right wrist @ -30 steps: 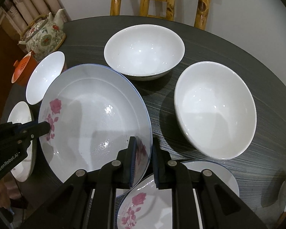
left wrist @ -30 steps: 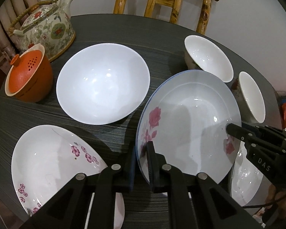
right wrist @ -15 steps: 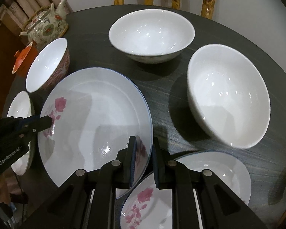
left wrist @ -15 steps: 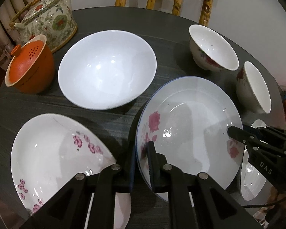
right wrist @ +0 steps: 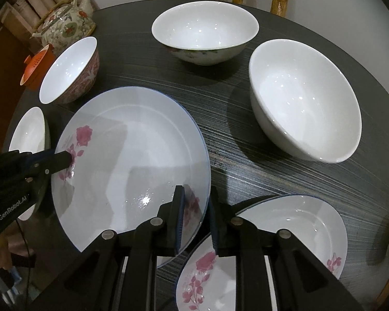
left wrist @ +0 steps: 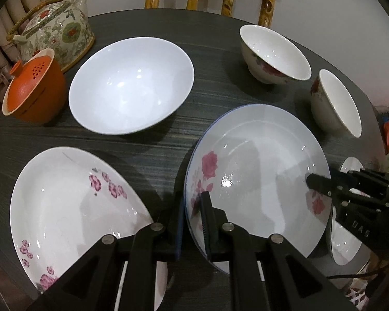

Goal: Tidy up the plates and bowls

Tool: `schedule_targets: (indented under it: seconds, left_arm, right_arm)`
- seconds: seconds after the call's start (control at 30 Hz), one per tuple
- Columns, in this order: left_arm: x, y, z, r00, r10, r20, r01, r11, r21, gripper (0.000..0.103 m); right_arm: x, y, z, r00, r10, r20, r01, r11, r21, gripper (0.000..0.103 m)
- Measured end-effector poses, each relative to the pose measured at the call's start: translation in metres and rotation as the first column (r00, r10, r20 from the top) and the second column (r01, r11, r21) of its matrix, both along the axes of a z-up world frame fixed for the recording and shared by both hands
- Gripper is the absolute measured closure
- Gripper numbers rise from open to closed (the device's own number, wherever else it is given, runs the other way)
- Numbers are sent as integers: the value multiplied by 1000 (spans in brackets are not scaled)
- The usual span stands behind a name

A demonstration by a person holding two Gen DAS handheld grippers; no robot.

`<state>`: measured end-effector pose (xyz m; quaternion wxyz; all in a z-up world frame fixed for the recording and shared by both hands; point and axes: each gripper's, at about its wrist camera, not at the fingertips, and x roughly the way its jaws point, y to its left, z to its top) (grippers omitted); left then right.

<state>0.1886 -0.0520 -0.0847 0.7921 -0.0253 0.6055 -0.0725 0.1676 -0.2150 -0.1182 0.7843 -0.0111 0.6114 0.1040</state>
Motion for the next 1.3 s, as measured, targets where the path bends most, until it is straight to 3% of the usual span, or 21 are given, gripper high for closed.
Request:
schedule_targets:
  seconds: [0.27,1.3]
  left_arm:
    - [0,-2,-5,1000,-2,13,2,1000,-9,86]
    - [-9,11,12,999,-4,35,5,999,-39,88]
  right_arm:
    - [9,-5,-5,1000,-12,-17,13,997,70,78]
    - [2,-10,19,996,-85,15,84,994,70,82]
